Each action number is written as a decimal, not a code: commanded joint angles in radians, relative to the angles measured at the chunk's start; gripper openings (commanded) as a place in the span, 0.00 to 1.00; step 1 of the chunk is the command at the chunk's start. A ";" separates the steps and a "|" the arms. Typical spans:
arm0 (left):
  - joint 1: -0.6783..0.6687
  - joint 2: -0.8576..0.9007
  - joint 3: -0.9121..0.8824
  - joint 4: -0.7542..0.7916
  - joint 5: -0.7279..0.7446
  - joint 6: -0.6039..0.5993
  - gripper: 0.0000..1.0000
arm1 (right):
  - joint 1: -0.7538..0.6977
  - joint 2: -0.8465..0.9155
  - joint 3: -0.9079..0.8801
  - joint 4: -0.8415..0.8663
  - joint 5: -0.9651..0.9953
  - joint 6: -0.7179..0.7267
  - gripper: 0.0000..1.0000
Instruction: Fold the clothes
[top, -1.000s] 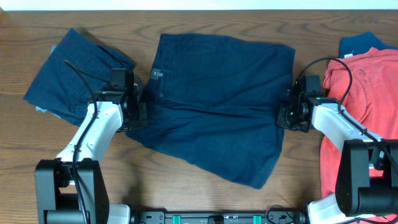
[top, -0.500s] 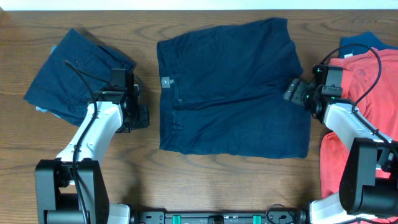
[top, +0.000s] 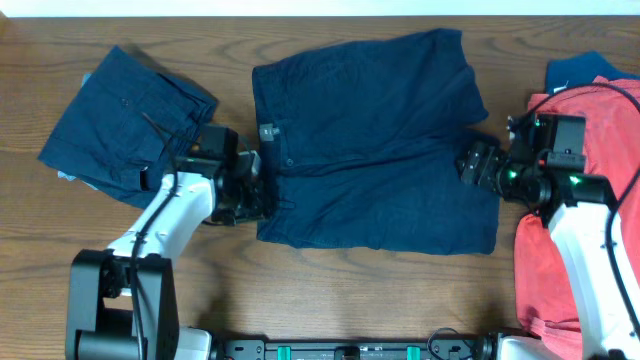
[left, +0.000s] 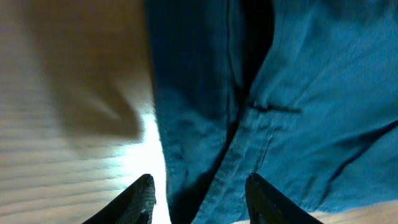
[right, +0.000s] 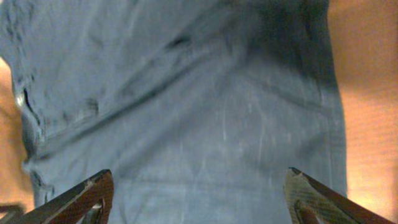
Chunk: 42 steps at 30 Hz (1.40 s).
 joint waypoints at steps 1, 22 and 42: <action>-0.027 0.032 -0.020 0.003 0.020 -0.002 0.49 | -0.005 -0.010 0.011 -0.065 -0.015 -0.005 0.85; -0.046 0.016 0.046 -0.116 -0.122 -0.093 0.06 | -0.007 0.149 0.008 -0.291 0.123 0.079 0.82; -0.044 0.000 0.047 -0.115 -0.314 -0.208 0.06 | 0.093 0.208 -0.098 -0.522 -0.070 0.099 0.40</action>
